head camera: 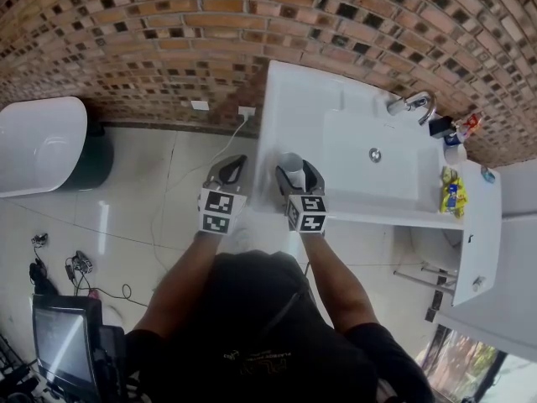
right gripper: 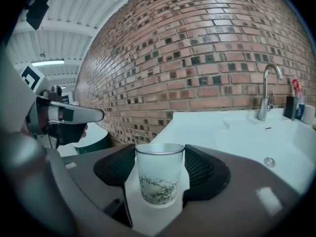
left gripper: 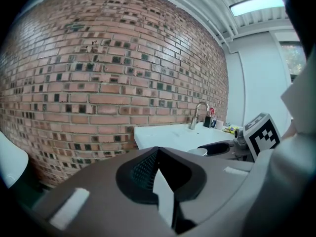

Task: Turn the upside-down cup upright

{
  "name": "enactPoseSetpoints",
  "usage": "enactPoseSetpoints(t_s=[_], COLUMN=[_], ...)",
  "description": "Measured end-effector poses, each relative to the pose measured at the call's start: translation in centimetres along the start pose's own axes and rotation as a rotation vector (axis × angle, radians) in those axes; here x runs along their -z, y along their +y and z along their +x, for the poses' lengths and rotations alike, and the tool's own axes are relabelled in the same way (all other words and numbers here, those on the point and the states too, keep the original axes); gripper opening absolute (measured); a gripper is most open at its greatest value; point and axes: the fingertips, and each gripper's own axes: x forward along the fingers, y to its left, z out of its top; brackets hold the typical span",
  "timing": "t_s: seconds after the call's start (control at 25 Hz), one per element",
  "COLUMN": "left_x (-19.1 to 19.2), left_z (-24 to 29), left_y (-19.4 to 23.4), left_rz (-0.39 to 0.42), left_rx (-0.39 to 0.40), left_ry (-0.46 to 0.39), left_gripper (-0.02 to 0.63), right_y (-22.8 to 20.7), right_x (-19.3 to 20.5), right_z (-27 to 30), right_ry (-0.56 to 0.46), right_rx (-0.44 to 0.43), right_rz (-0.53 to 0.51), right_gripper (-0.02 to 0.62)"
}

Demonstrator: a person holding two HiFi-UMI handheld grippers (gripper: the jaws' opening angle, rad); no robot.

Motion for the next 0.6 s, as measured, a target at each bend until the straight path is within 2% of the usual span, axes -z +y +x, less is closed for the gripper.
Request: enactPoseSetpoints(t_s=[0.6], left_x=[0.0], left_z=[-0.2], left_y=[-2.0], left_rz=[0.007], left_rx=[-0.003], left_ry=[-0.001], left_gripper=[-0.002], right_y=[1.0], right_x=[2.0], right_z=[-2.4], right_ry=[0.063], right_rx=[-0.014], right_rz=[-0.075], right_gripper=[0.343])
